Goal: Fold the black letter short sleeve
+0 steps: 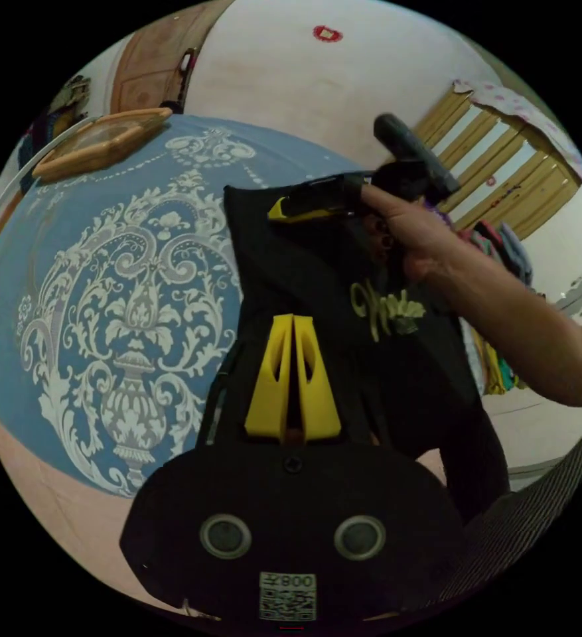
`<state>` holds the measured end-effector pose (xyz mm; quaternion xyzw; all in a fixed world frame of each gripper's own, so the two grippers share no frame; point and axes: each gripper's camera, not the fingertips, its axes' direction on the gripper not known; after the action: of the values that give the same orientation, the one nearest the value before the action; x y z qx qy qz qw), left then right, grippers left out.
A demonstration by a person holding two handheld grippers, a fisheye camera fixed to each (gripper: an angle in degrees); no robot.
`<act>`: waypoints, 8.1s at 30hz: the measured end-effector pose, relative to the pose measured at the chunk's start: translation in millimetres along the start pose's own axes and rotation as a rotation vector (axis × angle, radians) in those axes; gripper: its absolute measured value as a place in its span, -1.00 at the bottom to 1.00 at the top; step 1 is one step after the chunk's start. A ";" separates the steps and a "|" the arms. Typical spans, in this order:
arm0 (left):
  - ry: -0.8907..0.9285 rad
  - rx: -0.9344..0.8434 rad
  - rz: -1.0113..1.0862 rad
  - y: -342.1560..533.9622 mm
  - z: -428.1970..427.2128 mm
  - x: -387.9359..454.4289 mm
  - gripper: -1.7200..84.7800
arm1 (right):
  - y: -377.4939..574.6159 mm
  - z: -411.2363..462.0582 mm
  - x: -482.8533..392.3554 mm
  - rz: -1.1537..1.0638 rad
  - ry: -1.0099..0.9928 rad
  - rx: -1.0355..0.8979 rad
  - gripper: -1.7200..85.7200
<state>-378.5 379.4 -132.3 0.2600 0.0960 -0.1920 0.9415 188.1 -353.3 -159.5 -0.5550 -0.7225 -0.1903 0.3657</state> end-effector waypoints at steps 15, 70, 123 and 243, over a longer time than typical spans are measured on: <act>-0.013 0.111 -0.024 13.5 -9.2 -9.2 -0.96 | 41.5 -9.2 24.9 -0.095 0.036 -0.082 -0.96; 0.456 -0.196 -0.372 274.0 -31.0 -95.1 -0.67 | 982.5 -268.2 265.3 0.606 0.035 0.085 -0.77; 0.642 0.008 -0.325 410.6 -149.6 -103.2 -0.94 | 1306.1 -357.6 270.5 0.494 -0.193 0.228 -0.95; 0.715 -0.088 -0.533 -217.1 79.3 -41.7 -0.91 | 544.9 -422.7 366.6 0.596 -0.236 0.182 -0.89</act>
<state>-499.2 178.9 -151.7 0.2359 0.4869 -0.3216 0.7771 792.3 -228.4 319.4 -0.7252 -0.5797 0.0561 0.3672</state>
